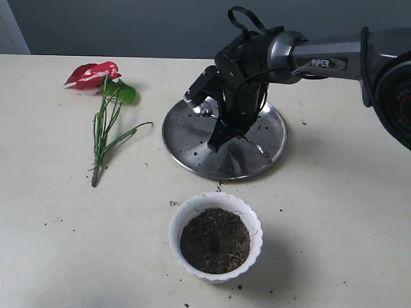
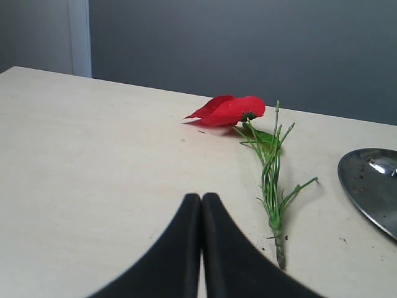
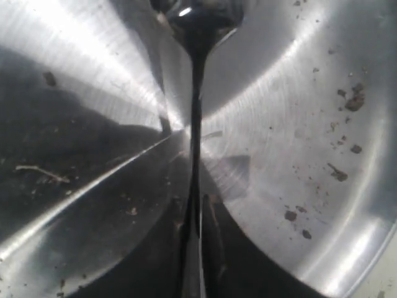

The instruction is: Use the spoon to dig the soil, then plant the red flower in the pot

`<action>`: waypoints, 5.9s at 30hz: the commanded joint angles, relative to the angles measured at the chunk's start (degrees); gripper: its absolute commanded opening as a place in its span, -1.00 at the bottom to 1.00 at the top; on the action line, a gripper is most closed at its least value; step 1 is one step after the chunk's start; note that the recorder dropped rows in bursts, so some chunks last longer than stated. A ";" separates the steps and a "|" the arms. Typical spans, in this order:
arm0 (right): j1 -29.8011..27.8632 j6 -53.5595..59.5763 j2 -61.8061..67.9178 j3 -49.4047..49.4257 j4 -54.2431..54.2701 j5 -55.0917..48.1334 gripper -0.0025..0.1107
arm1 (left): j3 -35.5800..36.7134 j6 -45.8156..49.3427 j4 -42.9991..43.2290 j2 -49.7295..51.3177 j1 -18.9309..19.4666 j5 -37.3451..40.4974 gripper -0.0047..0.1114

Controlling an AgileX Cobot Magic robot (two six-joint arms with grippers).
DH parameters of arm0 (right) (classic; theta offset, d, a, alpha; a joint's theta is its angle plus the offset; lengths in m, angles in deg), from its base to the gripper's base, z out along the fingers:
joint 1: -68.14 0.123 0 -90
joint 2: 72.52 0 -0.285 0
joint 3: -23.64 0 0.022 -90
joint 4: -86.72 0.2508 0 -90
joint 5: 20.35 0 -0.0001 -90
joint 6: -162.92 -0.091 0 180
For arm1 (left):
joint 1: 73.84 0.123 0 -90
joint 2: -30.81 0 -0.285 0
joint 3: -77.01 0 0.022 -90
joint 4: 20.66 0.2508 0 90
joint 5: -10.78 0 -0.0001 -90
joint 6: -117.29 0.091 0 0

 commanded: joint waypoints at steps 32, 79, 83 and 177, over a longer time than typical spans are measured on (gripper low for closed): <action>11.43 2.52 -2.64 -7.74 46.02 25.87 0.10 | 0.11 -0.11 0.08 -0.28 -0.14 -0.70 -0.91; 13.03 -24.81 12.35 -37.88 28.94 21.13 -0.96 | 0.11 -0.11 0.08 -0.28 -0.14 -0.70 -0.91; 13.70 -17.21 5.55 -33.82 27.41 19.20 -0.96 | 0.11 -0.11 0.08 -0.28 -0.14 -0.70 -0.91; 10.14 -24.77 -27.12 76.34 1.62 117.72 -0.97 | 0.11 -0.11 0.08 -0.28 -0.14 -0.70 -0.91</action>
